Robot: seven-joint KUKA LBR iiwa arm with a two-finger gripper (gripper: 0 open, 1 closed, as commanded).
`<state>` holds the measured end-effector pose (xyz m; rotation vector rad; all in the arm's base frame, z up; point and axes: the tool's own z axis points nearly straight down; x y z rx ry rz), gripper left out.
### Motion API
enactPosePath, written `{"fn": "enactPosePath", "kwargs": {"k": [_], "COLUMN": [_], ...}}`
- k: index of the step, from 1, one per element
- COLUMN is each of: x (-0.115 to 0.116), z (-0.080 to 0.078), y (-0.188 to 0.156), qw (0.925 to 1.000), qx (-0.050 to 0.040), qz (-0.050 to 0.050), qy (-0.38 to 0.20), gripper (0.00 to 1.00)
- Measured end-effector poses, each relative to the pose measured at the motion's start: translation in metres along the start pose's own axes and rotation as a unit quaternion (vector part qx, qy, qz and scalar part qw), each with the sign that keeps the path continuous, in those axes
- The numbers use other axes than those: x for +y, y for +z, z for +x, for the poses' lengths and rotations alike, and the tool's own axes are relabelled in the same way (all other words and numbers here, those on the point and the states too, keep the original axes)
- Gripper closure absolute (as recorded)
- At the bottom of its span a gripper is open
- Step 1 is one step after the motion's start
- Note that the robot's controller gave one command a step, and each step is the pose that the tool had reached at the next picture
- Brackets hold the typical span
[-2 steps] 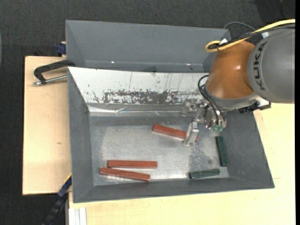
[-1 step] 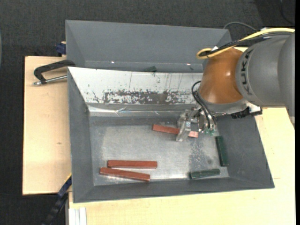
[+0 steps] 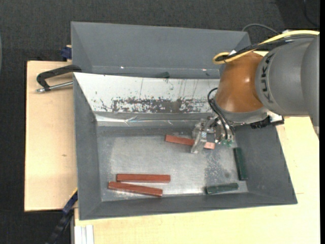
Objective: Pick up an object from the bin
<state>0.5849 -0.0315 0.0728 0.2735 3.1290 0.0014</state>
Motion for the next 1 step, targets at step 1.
{"fn": "enactPosePath", "kwargs": {"k": [1], "x": [-0.0231], "z": [-0.0032], "y": [-0.1470], "qw": [0.9996], "qx": [-0.0032], "qz": [0.000], "qy": [-0.029], "gripper": [1.00]}}
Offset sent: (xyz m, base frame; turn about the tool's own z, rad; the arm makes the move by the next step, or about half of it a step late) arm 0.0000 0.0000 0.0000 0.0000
